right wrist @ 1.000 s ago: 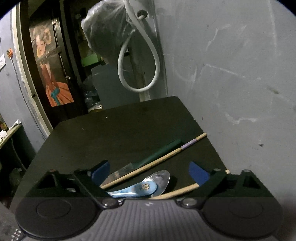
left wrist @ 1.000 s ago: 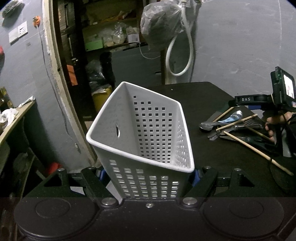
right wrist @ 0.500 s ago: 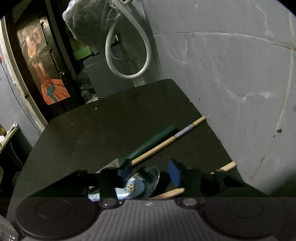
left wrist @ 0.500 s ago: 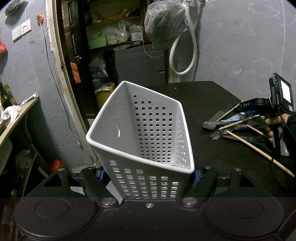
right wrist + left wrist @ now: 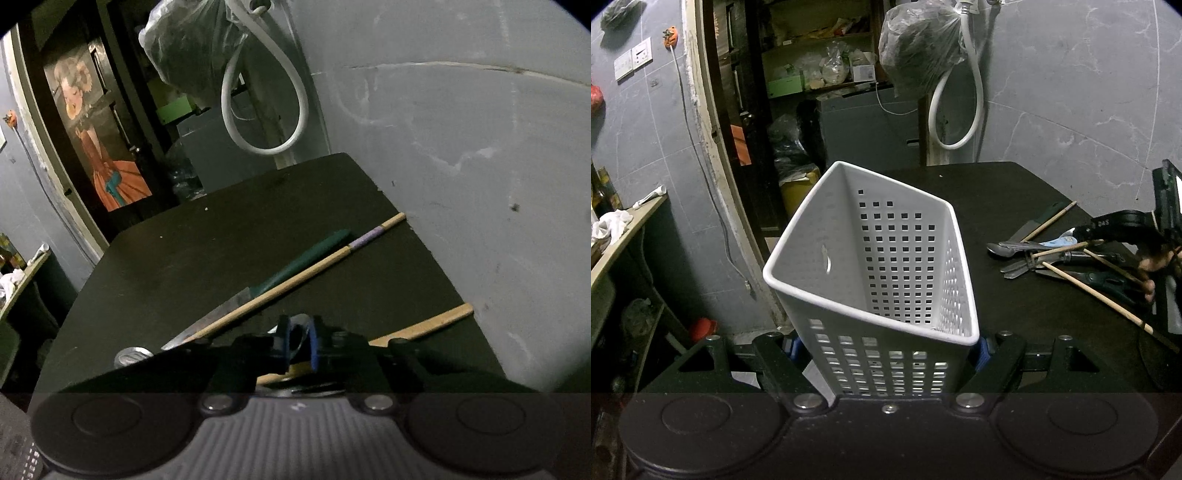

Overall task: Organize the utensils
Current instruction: 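Grasp another metal spoon from the pile with the right tool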

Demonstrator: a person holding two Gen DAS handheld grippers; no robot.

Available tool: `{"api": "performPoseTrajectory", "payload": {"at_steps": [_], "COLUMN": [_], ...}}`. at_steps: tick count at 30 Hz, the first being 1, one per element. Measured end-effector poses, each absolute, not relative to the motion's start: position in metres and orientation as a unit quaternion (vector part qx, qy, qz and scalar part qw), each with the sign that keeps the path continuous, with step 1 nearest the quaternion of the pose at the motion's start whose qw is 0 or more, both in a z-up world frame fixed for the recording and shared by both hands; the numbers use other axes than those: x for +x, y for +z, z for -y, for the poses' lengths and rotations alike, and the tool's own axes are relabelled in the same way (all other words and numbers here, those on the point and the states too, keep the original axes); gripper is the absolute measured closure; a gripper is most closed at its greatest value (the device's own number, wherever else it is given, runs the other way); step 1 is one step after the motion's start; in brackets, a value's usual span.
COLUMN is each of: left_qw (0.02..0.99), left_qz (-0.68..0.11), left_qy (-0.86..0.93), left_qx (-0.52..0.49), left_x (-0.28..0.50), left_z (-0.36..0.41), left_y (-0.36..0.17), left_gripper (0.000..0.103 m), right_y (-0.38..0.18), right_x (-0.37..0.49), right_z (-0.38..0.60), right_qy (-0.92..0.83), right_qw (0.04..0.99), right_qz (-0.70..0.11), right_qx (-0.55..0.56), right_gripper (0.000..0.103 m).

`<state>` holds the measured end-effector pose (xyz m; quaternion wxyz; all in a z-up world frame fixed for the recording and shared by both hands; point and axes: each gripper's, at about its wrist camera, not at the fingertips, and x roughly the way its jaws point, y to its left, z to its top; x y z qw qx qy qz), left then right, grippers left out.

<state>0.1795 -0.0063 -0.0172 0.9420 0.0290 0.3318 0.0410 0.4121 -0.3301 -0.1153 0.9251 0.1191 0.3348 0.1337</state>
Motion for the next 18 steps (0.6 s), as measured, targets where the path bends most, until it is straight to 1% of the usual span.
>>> {"api": "performPoseTrajectory", "payload": {"at_steps": [2, 5, 6, 7, 8, 9, 12, 13, 15, 16, 17, 18], "left_qw": [0.942, 0.942, 0.942, 0.942, 0.942, 0.942, 0.942, 0.942, 0.942, 0.942, 0.942, 0.942], "left_qz": [-0.332, -0.332, -0.332, -0.332, -0.332, -0.332, -0.332, -0.332, -0.332, -0.332, -0.332, -0.332], "left_qy": [0.041, 0.041, 0.041, 0.041, 0.041, 0.041, 0.041, 0.041, 0.041, 0.041, 0.041, 0.042], "left_qx": [0.029, 0.029, 0.029, 0.029, 0.029, 0.029, 0.029, 0.029, 0.029, 0.029, 0.029, 0.029], "left_x": [0.179, 0.179, 0.179, 0.179, 0.18, 0.18, 0.18, 0.18, 0.179, 0.179, 0.18, 0.18], "left_z": [0.006, 0.006, 0.006, 0.006, 0.006, 0.006, 0.006, 0.006, 0.006, 0.006, 0.007, 0.007], "left_y": [-0.017, -0.017, -0.017, -0.017, -0.017, -0.017, -0.017, -0.017, -0.017, -0.017, -0.017, -0.017], "left_gripper": [0.023, 0.023, 0.023, 0.023, 0.023, 0.023, 0.023, 0.023, 0.023, 0.023, 0.023, 0.023], "right_y": [-0.115, -0.116, -0.117, -0.117, -0.117, -0.117, -0.12, -0.121, -0.122, -0.123, -0.124, -0.125], "right_x": [0.407, 0.404, 0.405, 0.406, 0.408, 0.411, 0.417, 0.417, 0.419, 0.419, 0.42, 0.419], "right_z": [0.333, 0.34, 0.341, 0.343, 0.343, 0.344, 0.346, 0.346, 0.346, 0.346, 0.348, 0.348], "right_qy": [0.135, 0.144, 0.146, 0.148, 0.148, 0.148, 0.147, 0.145, 0.138, 0.136, 0.139, 0.14], "right_qw": [0.924, 0.919, 0.916, 0.914, 0.914, 0.913, 0.908, 0.908, 0.909, 0.908, 0.905, 0.903], "right_qz": [-0.334, -0.337, -0.34, -0.342, -0.342, -0.342, -0.347, -0.346, -0.345, -0.345, -0.344, -0.342], "right_qx": [0.125, 0.147, 0.153, 0.158, 0.161, 0.163, 0.182, 0.188, 0.191, 0.197, 0.209, 0.219], "right_gripper": [0.091, 0.086, 0.082, 0.071, 0.064, 0.064, 0.065, 0.068, 0.075, 0.083, 0.089, 0.092]}}
